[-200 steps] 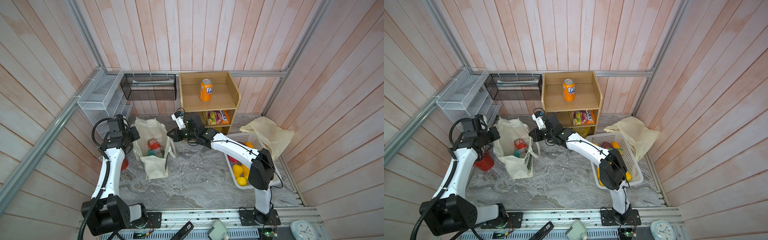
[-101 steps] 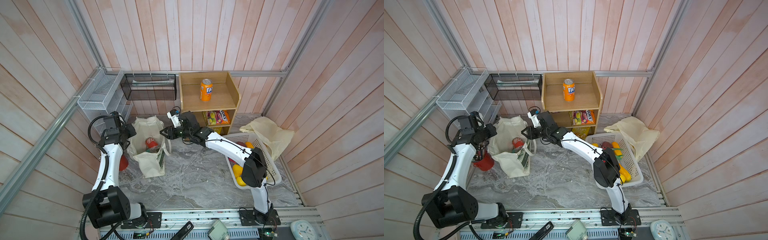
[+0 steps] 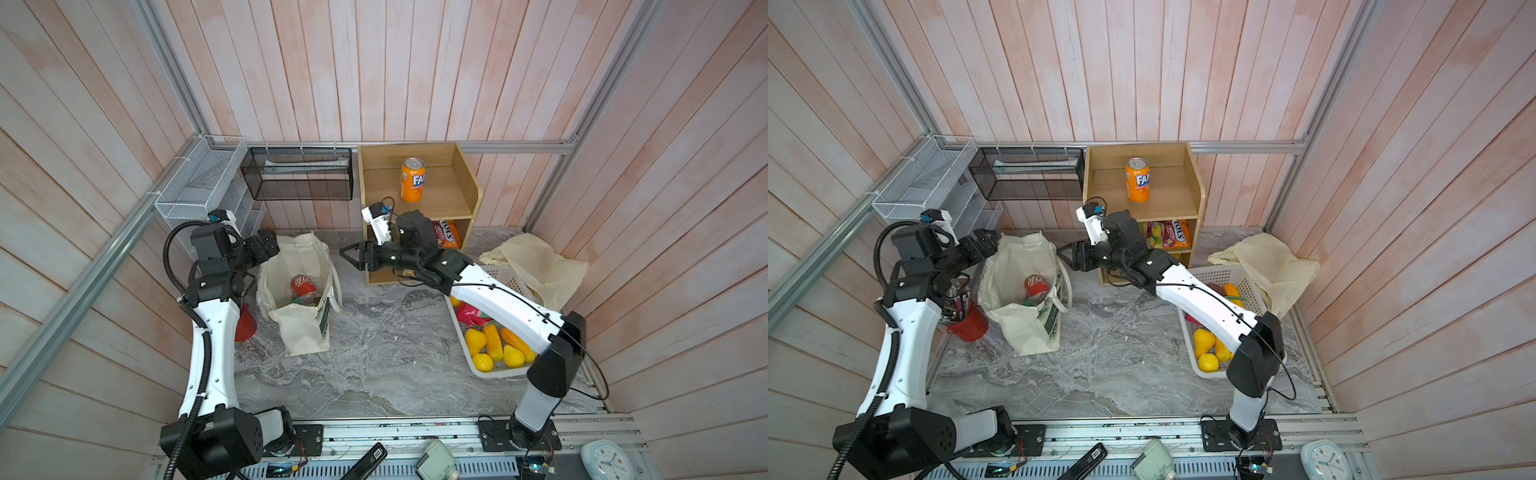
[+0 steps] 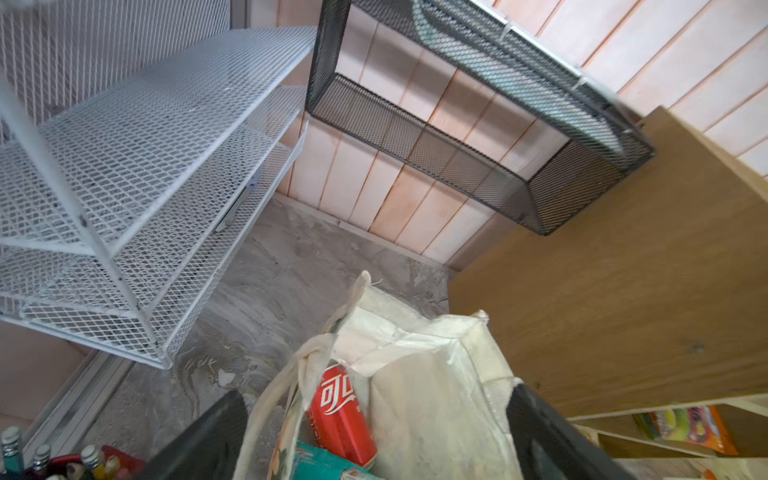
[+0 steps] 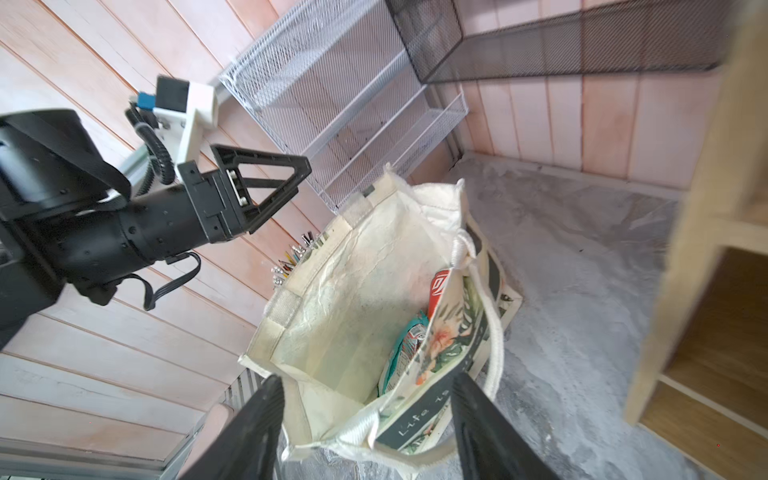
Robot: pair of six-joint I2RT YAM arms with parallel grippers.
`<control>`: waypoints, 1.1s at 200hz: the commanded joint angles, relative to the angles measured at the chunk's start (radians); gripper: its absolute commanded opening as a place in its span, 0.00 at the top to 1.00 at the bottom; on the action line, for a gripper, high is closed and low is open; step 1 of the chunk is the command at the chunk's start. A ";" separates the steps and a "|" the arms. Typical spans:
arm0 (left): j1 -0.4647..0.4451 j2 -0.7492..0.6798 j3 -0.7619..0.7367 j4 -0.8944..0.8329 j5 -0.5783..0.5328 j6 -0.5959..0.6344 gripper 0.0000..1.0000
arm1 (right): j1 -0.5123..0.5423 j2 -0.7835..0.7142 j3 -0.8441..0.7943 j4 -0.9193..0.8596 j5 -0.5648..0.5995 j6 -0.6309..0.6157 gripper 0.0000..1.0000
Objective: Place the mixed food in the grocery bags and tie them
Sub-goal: 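Release the tote bag rim with the left gripper and lift it away, then move the right gripper to the yellow plastic bag while the left swings toward the basket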
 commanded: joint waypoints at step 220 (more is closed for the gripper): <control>-0.970 -0.179 -0.184 0.184 -0.299 -0.158 0.00 | -1.387 -0.580 -0.848 -0.027 0.103 0.154 0.18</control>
